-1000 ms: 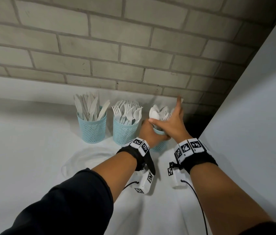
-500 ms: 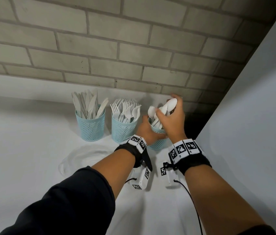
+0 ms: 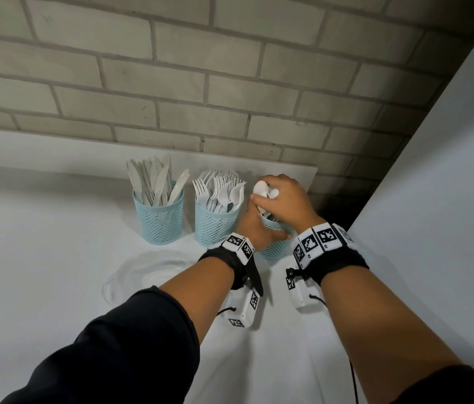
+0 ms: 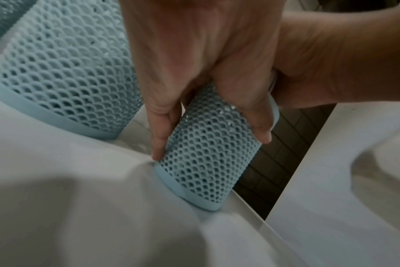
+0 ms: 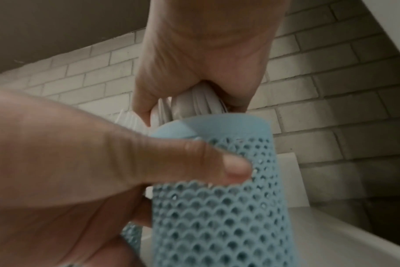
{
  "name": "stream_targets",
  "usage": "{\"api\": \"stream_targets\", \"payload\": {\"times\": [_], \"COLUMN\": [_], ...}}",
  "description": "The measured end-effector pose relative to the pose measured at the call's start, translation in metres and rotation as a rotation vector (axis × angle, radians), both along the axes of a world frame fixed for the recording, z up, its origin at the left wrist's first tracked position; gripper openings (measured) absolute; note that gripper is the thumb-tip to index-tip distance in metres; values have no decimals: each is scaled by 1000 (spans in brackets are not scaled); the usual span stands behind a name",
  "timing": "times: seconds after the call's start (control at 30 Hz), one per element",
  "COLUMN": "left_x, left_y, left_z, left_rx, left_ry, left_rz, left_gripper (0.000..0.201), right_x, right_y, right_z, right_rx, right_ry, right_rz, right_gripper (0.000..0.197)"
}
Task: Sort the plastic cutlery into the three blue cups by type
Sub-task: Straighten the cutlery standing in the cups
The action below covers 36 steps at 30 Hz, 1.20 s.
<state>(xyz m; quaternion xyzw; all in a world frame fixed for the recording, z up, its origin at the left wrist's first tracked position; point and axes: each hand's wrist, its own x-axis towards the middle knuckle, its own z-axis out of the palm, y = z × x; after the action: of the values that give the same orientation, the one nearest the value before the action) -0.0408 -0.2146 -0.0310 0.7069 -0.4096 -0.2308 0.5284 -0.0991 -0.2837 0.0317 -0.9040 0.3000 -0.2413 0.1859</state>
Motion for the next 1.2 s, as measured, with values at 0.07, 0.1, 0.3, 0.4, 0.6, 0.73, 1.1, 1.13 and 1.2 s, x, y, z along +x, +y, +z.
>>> {"api": "stream_targets", "payload": {"times": [0.07,0.1,0.3,0.4,0.6,0.73,1.1,1.13,1.2], "left_x": [1,1,1,4,4,5,4,4,6], "left_y": [0,0,-2,1,-1,-2,-3,-3,-4], "left_z": [-2,-2,-3,-4,-6,-7,-7,-8,-11], "left_rx": [28,30,10,16,61,62,25,21,49], "left_ry": [5,5,-51,-45,-19,-12,-37,-45,-55], "left_rz": [-5,-5,11,13,14,8,14,16,18], "left_gripper": [93,91,91,94,98,98,109,106,102], "right_x": [1,2,0,-6,-11,-11,-10,-10,-11], "right_y": [-2,-3,12,18,10,7,3,3,3], "right_z": [3,3,-6,-11,5,4,-2,-2,-4], "right_rx": [9,13,-110,-156,-124,-65,267,249,236], "right_ry": [16,15,-44,-226,-444,-533,-217,-209,-324], "right_rz": [-93,-130,-49,-145,-183,-140,42,62,-39], "right_gripper": [45,48,35,25,23,18,69,68,74]}}
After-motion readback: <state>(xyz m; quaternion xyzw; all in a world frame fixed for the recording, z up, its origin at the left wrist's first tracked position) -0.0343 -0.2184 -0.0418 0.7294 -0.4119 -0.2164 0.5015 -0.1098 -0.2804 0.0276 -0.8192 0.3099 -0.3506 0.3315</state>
